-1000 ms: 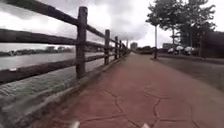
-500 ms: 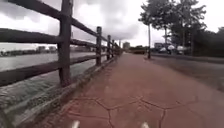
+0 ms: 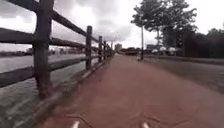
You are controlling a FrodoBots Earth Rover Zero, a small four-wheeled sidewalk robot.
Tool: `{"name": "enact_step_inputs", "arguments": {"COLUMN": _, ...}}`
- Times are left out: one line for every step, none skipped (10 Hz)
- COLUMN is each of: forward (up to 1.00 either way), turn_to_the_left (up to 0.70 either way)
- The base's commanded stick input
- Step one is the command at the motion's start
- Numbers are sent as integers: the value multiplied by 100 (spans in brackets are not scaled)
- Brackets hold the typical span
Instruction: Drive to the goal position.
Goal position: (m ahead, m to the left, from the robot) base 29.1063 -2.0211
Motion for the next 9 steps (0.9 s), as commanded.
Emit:
{"name": "enact_step_inputs", "arguments": {"forward": 70, "turn_to_the_left": 0}}
{"name": "enact_step_inputs", "arguments": {"forward": 70, "turn_to_the_left": 0}}
{"name": "enact_step_inputs", "arguments": {"forward": 70, "turn_to_the_left": 0}}
{"name": "enact_step_inputs", "arguments": {"forward": 70, "turn_to_the_left": 0}}
{"name": "enact_step_inputs", "arguments": {"forward": 70, "turn_to_the_left": 0}}
{"name": "enact_step_inputs", "arguments": {"forward": 70, "turn_to_the_left": 0}}
{"name": "enact_step_inputs", "arguments": {"forward": 70, "turn_to_the_left": 0}}
{"name": "enact_step_inputs", "arguments": {"forward": 70, "turn_to_the_left": 0}}
{"name": "enact_step_inputs", "arguments": {"forward": 70, "turn_to_the_left": 0}}
